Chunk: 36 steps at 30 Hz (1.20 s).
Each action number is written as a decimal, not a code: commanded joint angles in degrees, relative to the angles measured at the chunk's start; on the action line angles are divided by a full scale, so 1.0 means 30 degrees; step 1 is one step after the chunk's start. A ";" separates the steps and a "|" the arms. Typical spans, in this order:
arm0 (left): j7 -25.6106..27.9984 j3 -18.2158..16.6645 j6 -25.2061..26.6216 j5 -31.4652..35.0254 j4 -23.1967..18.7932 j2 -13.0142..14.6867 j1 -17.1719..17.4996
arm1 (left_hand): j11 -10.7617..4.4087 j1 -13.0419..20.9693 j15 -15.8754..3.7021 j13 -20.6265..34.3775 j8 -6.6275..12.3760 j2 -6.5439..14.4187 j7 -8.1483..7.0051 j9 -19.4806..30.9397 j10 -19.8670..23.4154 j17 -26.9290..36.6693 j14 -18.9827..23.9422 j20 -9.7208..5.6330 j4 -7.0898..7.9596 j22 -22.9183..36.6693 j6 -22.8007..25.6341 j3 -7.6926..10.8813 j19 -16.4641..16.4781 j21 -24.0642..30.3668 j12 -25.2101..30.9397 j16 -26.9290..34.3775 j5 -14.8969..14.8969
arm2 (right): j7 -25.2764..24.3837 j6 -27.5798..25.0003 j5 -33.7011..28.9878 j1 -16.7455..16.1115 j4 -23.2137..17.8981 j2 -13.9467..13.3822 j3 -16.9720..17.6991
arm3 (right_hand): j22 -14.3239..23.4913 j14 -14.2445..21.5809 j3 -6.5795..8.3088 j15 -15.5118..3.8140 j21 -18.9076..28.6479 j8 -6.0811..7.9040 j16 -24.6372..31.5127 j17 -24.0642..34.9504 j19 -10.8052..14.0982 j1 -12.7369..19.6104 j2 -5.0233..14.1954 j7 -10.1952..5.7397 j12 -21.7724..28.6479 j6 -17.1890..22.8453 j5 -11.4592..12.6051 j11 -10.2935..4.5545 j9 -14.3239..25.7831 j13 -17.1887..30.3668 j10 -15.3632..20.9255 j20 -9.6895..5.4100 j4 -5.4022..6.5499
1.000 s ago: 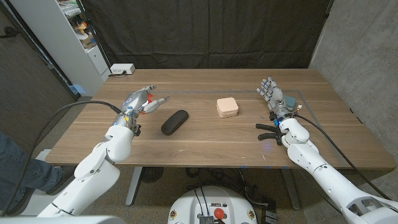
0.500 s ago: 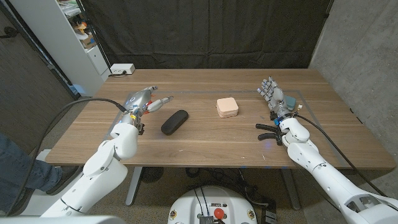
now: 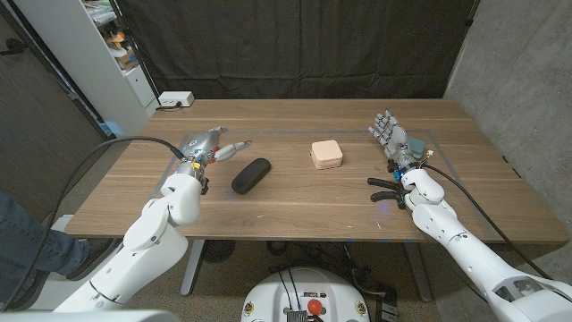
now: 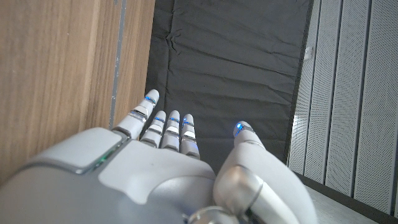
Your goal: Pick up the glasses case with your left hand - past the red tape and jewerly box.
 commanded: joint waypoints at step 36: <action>-0.2922 0.5795 0.5833 0.4053 0.0015 0.1848 -0.3578 | 0.0081 0.0020 0.0088 0.0183 0.0128 -0.0053 0.0091 0.0113 0.0466 0.0066 0.0653 0.0070 -0.0115 0.0071 0.0646 -0.0324 0.1246 0.0250 0.0019 0.0000 0.0447 | 0.0771 0.0497 0.0648 -0.0316 0.0374 0.0351 0.0339 | 0.0033 0.0270 -0.0148 -0.0002 -0.0082 -0.0121 0.0112 0.0018 0.0117 -0.0185 -0.0050 -0.0052 -0.0041 0.0217 0.0056 0.0012 0.0056 0.0056 0.0194 0.0065 -0.0049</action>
